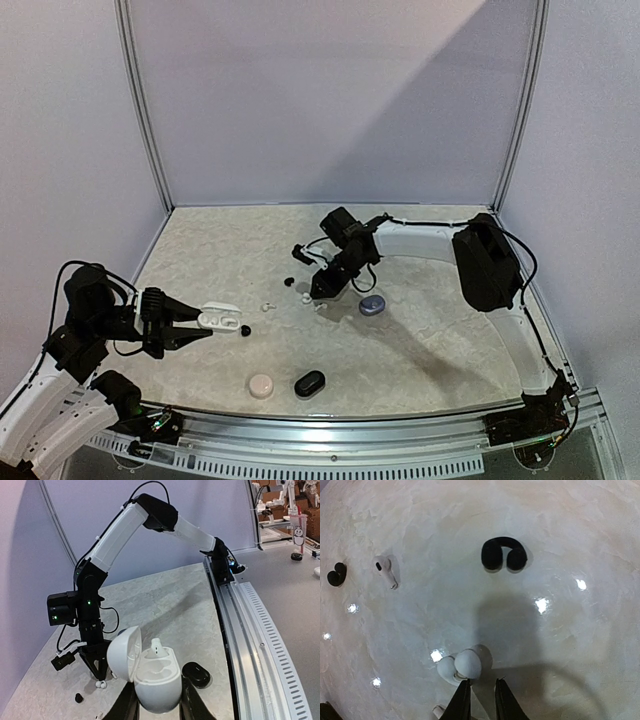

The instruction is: Insert the wireless bluetooth earbuds into the charging case

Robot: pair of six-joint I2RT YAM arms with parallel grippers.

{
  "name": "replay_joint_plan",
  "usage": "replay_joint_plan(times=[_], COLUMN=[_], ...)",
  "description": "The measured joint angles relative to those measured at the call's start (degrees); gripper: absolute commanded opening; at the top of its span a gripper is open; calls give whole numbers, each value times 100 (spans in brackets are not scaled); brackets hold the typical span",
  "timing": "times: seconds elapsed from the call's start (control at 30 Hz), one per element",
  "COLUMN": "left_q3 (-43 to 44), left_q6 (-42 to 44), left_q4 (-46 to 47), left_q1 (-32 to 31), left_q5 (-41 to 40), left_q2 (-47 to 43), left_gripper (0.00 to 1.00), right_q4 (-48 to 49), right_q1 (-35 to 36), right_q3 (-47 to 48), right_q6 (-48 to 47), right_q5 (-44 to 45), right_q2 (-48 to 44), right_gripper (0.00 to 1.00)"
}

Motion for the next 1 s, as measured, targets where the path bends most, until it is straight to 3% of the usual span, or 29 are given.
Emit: replay_joint_plan(times=[0.27,0.53,0.67,0.8,1.0], left_q3=[-42,-59,-61,-61,-63], left_q6=[13,59,59,59,57], left_q4=[4,-7,-9,-13,-15], left_q1=[0,0,0,0,2], left_q5=[-13,-42,-68,-116,-197], left_q2=[-4,-48,-52,-92,-129], left_gripper=[0,0,0,0,0], right_q4=[11,20,334,817,1287], right_q1=[103,151,157,157,160], right_q3=[-35,-260,-1078,-1939,-1696], right_q6=[127,-120,-815,-2105,-3657], right_q5=[-76,105,254,234,380], right_q2=[-20,-197,-710,-1314,-1329], right_gripper=[21,31,38,36,38])
